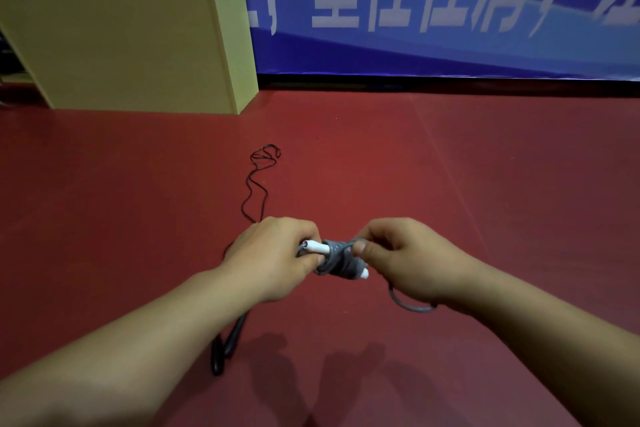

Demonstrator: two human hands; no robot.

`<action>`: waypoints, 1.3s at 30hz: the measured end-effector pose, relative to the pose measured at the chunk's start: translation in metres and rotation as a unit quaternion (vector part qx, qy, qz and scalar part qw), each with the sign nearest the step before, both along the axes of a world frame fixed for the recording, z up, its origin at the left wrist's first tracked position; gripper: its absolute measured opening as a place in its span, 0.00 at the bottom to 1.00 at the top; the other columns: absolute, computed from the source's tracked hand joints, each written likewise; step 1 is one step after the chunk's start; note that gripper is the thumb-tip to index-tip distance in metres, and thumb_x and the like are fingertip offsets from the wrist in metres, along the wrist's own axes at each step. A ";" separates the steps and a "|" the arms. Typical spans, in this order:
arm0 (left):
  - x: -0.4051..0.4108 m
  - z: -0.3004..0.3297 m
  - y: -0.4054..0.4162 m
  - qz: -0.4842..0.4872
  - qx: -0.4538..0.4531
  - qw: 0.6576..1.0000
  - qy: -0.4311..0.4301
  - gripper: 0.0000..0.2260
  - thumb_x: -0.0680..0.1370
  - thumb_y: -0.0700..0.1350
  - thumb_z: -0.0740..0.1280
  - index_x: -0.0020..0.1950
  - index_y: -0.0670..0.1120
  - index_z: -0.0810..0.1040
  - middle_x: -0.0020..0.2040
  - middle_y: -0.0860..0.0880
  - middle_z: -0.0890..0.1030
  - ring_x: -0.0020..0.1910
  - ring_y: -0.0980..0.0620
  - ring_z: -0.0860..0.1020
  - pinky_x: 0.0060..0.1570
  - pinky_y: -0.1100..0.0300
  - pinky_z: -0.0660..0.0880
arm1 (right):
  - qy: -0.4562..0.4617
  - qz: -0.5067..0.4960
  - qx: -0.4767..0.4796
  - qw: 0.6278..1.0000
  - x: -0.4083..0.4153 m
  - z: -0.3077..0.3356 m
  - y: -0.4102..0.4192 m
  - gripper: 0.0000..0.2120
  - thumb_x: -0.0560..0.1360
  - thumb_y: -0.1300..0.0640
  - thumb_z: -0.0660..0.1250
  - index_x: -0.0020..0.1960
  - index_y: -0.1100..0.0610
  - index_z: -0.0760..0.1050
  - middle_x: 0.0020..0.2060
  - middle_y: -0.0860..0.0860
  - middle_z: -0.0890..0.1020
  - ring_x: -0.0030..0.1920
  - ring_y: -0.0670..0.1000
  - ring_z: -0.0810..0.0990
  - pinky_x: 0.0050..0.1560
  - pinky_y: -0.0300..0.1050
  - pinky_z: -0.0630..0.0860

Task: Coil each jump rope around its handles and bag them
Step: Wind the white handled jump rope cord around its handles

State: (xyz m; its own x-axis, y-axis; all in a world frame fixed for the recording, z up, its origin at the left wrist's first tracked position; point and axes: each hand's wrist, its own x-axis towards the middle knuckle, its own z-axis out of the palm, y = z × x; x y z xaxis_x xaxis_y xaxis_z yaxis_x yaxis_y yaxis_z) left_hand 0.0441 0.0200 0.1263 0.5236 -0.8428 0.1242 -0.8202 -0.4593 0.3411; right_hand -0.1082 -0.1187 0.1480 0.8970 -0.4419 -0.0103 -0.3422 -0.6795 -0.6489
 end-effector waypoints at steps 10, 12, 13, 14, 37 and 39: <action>-0.013 0.010 0.001 -0.164 0.026 0.974 0.155 0.05 0.78 0.50 0.68 0.43 0.51 0.78 0.31 0.56 0.73 0.30 0.58 0.69 0.35 0.59 0.67 | -0.036 -0.031 -0.019 0.999 -0.005 -0.009 -0.016 0.08 0.76 0.46 0.68 0.42 0.49 0.80 0.28 0.46 0.76 0.28 0.41 0.71 0.31 0.35 0.67; -0.013 0.014 0.003 -0.187 0.022 0.955 0.228 0.05 0.79 0.48 0.69 0.44 0.49 0.80 0.32 0.56 0.75 0.32 0.58 0.69 0.36 0.61 0.67 | -0.035 -0.024 -0.024 0.999 -0.005 -0.010 -0.021 0.10 0.75 0.46 0.69 0.39 0.50 0.79 0.29 0.47 0.78 0.28 0.41 0.72 0.32 0.36 0.68; -0.012 0.016 0.005 -0.196 0.017 0.946 0.259 0.05 0.79 0.48 0.69 0.45 0.49 0.80 0.33 0.56 0.76 0.33 0.58 0.70 0.37 0.60 0.68 | -0.035 -0.021 -0.022 0.999 -0.005 -0.010 -0.022 0.11 0.74 0.45 0.69 0.39 0.52 0.79 0.28 0.47 0.79 0.27 0.40 0.72 0.31 0.35 0.68; -0.010 0.017 0.006 -0.204 0.013 0.936 0.286 0.05 0.79 0.48 0.69 0.45 0.49 0.81 0.35 0.56 0.77 0.35 0.58 0.72 0.39 0.60 0.69 | -0.040 -0.018 -0.006 0.999 -0.005 -0.011 -0.024 0.13 0.73 0.45 0.70 0.38 0.54 0.79 0.27 0.47 0.79 0.25 0.40 0.72 0.29 0.35 0.68; -0.010 0.030 -0.005 0.058 -0.254 0.775 0.576 0.06 0.79 0.48 0.67 0.45 0.48 0.80 0.35 0.53 0.82 0.32 0.58 0.79 0.34 0.64 0.70 | -0.073 0.054 0.032 0.995 0.012 0.000 0.014 0.14 0.77 0.50 0.67 0.36 0.56 0.79 0.28 0.46 0.81 0.28 0.41 0.76 0.33 0.38 0.72; -0.006 0.024 -0.007 0.081 -0.253 0.812 0.520 0.06 0.80 0.48 0.66 0.46 0.49 0.80 0.35 0.53 0.81 0.31 0.57 0.78 0.34 0.63 0.69 | -0.055 0.073 0.021 0.996 0.013 -0.002 0.018 0.08 0.77 0.53 0.66 0.41 0.54 0.78 0.32 0.48 0.82 0.31 0.43 0.78 0.37 0.41 0.75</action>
